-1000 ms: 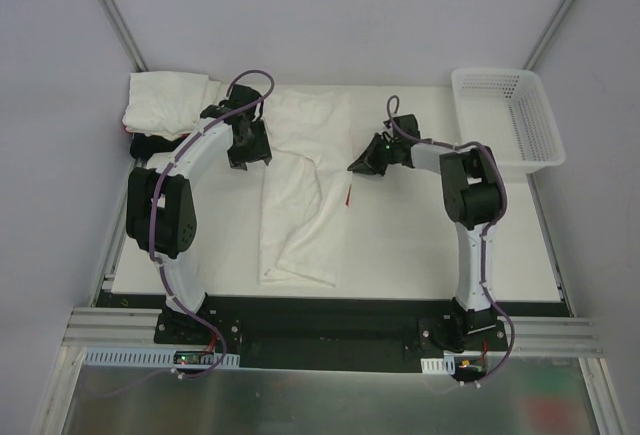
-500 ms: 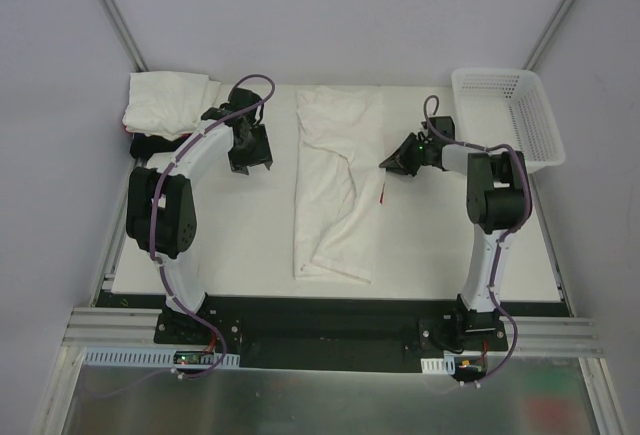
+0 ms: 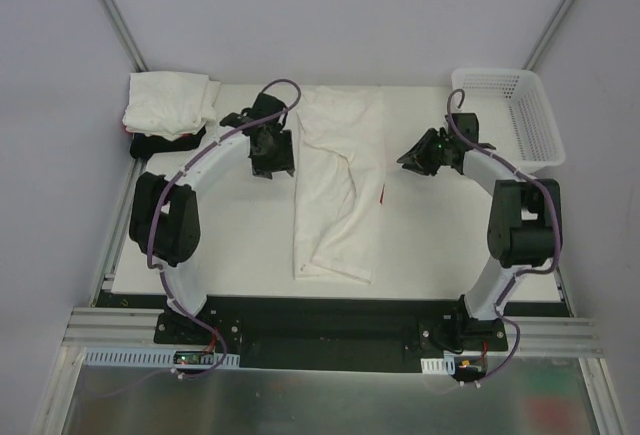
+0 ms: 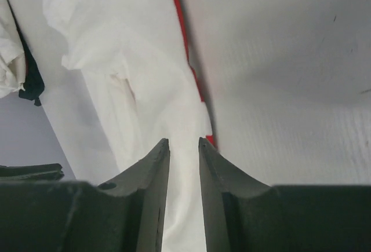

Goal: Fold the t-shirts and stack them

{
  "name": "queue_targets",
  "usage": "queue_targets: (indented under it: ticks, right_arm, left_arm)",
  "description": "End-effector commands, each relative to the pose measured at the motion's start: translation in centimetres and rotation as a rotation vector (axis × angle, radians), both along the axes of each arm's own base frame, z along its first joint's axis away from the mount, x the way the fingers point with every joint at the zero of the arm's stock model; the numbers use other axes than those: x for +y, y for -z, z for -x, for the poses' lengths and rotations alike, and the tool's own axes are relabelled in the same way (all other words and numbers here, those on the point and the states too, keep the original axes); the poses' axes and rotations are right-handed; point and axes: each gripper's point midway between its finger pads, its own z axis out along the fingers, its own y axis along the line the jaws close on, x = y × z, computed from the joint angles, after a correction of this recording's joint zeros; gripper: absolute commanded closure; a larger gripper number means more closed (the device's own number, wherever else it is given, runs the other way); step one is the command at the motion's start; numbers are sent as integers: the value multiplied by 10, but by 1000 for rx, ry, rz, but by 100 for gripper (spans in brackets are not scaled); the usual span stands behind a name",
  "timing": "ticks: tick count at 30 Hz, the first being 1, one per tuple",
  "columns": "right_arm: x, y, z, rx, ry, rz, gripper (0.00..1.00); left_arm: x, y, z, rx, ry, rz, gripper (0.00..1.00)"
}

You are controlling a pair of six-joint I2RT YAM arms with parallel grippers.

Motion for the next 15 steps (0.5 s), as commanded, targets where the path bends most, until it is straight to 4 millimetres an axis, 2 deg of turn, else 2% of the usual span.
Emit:
queue_targets:
  ticks: [1, 2, 4, 6, 8, 9, 15]
  right_arm:
    - [7, -41, 21, -96, -21, -24, 70]
    - [12, -37, 29, -88, -32, -34, 70]
    - [29, -42, 44, -102, -75, -32, 70]
    - [41, -31, 66, -77, -112, -24, 70]
    - [49, -30, 77, -79, -125, -38, 70]
    - [52, -20, 89, -54, -136, -39, 70]
    - [65, -15, 117, -54, -186, -56, 71]
  left_arm:
    - [-44, -19, 46, -3, 161, 29, 44]
    - [-57, -20, 59, 8, 207, 36, 44]
    - [-65, -12, 84, 62, 272, 40, 44]
    - [-67, -4, 105, 104, 313, 20, 45]
    - [-64, 0, 117, 124, 325, 3, 45]
    - [-60, 7, 127, 144, 332, -14, 45]
    - [-54, 15, 155, 174, 354, -42, 46]
